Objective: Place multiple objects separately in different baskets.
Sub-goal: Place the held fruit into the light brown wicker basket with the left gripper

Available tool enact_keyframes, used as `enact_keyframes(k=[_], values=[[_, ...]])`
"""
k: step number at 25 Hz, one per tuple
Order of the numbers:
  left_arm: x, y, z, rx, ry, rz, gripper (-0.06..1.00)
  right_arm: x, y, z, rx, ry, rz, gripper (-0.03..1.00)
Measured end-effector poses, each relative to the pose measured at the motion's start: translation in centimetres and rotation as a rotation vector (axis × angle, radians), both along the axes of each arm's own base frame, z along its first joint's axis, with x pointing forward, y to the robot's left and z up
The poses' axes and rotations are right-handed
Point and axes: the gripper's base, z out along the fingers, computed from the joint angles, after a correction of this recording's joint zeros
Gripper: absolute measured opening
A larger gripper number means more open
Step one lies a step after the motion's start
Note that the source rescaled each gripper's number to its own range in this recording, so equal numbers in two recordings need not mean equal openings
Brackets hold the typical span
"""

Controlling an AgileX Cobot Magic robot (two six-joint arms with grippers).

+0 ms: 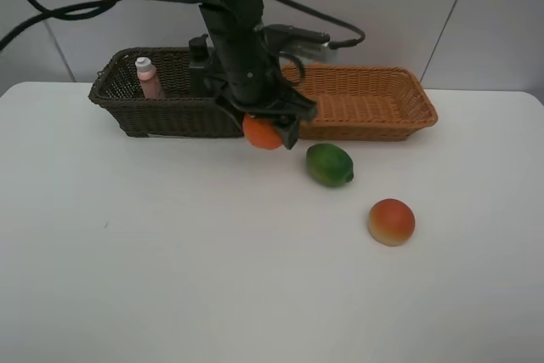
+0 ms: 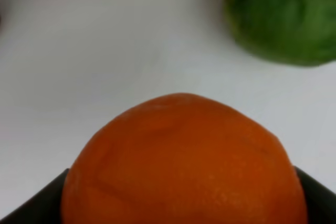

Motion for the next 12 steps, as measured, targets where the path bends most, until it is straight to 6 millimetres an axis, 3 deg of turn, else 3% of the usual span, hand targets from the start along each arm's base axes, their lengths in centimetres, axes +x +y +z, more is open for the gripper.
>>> enact_keyframes(k=[5,12], values=[[2.2,-3.3,1.5,-0.064,-0.077,-0.005,0.9,0.0,0.0,0.0,0.0,0.0,0.0,0.79],[5.3,-5.1,2.3,-0.172,-0.337,-0.028,0.9,0.0,0.0,0.0,0.0,0.0,0.0,0.79]])
